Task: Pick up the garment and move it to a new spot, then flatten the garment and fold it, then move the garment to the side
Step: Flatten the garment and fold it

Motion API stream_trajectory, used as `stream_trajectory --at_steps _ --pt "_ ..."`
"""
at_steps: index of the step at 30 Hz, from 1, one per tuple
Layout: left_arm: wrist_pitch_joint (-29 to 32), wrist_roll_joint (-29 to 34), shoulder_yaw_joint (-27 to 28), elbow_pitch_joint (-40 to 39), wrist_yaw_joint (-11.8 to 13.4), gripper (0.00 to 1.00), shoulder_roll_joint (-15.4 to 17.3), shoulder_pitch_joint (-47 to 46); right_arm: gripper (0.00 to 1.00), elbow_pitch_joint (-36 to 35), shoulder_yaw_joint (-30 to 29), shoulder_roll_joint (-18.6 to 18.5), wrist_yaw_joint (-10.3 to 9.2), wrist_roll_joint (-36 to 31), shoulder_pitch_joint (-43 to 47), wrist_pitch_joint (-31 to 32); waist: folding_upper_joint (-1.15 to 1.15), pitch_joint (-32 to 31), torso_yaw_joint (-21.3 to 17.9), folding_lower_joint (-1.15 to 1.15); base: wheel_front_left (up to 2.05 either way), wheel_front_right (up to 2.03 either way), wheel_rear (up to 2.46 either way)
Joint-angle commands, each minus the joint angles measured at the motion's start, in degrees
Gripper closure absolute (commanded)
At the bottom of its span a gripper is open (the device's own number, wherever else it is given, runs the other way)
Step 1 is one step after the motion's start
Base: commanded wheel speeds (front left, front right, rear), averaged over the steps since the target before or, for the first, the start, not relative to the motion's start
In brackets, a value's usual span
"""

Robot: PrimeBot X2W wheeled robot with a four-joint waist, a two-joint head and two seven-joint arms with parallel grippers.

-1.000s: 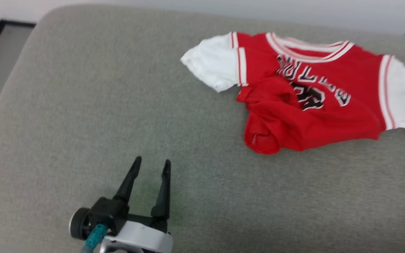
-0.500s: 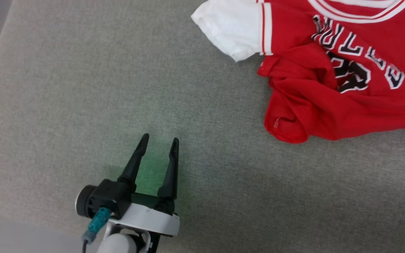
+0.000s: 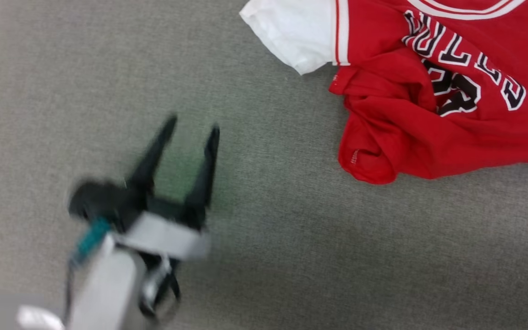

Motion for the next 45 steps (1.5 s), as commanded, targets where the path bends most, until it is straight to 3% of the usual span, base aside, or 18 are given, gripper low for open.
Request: stream_trajectory --at_steps 1,7,13,18,25,27,33,35,36,37,42,45 --pt "1.97 -0.48 0.15 -0.55 -1.36 0.0 1.88 -4.91 1.0 2.18 2.59 1.94 -0.1 0.13 2.25 -0.95 0.0 0.3 -0.8 0.0 0.0 0.0 0.0" --pt "11.46 -9.22 -1.82 5.84 -3.6 0.0 7.83 -20.48 1.0 -0.62 7.08 5.83 0.19 0.25 0.07 -5.14 0.0 1.02 -4.02 0.0 0.0 0.0 0.0" --pt "22.16 -23.41 -9.83 19.29 -3.59 0.0 13.34 -36.82 1.0 -2.68 11.24 7.37 0.27 1.28 -3.34 -6.16 0.0 3.43 -7.8 0.0 0.0 0.0 0.0" --pt "33.02 -30.59 -15.05 33.75 -3.57 0.0 13.79 -47.89 1.0 -2.76 13.8 7.5 0.16 2.38 -6.65 -6.96 0.0 5.77 -10.07 0.0 0.0 0.0 0.0" --pt "47.3 -38.75 -18.76 45.85 -3.58 0.0 12.98 -57.31 1.0 -0.96 16.73 9.01 0.03 4.48 -8.99 -7.85 0.0 7.94 -12.43 0.0 0.0 0.0 0.0" --pt "51.27 -40.39 -20.17 47.69 -3.58 0.0 12.41 -58.26 1.0 -0.29 17.67 9.33 -0.06 4.79 -9.45 -8.2 0.0 8.21 -12.7 0.0 0.0 0.0 0.0" --pt "54.7 -44.73 -22.05 48.15 -3.7 0.0 11.17 -58.53 1.0 1.34 19.81 10.08 -0.1 5.65 -9.85 -9.27 0.0 8.09 -12.8 0.0 0.0 0.0 0.0" --pt "54.62 -45.69 -23.24 47.37 -3.71 0.58 11.34 -58.3 1.0 1.69 20.48 10.21 -0.1 5.86 -10.52 -10.32 0.0 7.75 -12.68 0.0 0.0 0.0 0.0" --pt "53.92 -46.42 -23.38 47.1 -3.7 0.95 11.56 -58.11 1.0 1.91 20.58 10.26 -0.1 6.06 -10.95 -11.04 0.0 7.55 -12.61 0.0 0.0 0.0 0.0" --pt "53.41 -46.92 -23.64 46.75 -3.7 1.0 11.78 -58.07 1.0 2.09 20.52 10.37 -0.1 6.25 -11.32 -11.99 0.0 7.3 -12.58 0.0 0.0 0.0 0.0" --pt "41.95 -45.79 -24.19 44.73 -3.64 1.0 14.31 -59.76 1.0 4.05 18.61 11.05 -0.09 6.0 -13.65 -20.28 0.0 5.87 -12.61 0.0 0.0 0.0 0.0" --pt "36.33 -45.87 -25.17 44.71 -3.65 1.0 14.08 -59.99 1.0 5.92 17.12 11.05 -0.08 5.47 -15.41 -25.48 0.0 4.74 -12.66 0.0 0.0 0.0 0.0"
